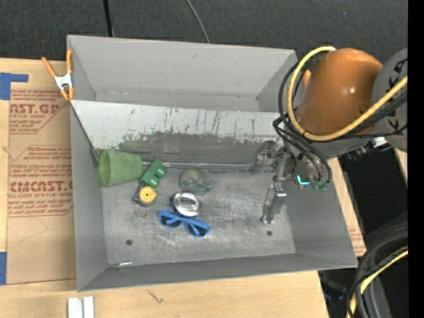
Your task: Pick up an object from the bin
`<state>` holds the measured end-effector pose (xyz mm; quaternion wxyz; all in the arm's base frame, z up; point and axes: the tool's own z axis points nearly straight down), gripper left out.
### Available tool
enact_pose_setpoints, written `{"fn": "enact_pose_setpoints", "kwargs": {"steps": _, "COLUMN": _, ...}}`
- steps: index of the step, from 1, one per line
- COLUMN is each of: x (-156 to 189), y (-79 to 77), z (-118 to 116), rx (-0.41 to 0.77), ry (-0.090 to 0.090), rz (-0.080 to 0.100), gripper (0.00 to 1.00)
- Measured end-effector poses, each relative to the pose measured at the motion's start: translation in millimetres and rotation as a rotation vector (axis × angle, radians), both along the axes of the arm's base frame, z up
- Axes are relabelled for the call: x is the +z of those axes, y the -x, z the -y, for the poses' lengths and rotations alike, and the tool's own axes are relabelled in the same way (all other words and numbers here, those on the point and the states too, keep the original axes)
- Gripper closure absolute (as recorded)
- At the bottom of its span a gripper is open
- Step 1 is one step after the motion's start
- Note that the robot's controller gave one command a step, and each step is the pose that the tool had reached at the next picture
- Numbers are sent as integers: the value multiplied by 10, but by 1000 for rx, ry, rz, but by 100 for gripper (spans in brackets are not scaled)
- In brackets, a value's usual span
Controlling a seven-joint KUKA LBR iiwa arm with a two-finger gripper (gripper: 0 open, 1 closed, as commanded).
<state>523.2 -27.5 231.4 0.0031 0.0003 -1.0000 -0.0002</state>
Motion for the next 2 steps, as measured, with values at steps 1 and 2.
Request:
{"fn": "enact_pose_setpoints", "kwargs": {"steps": 1, "x": -1518, "y": 144, "z": -581, "rx": 207, "ry": -2, "rz": 1, "gripper": 0}}
{"fn": "enact_pose_setpoints", "kwargs": {"steps": 2, "x": -1589, "y": 143, "z": -1216, "rx": -21, "ry": -1, "rz": 15, "gripper": 0}}
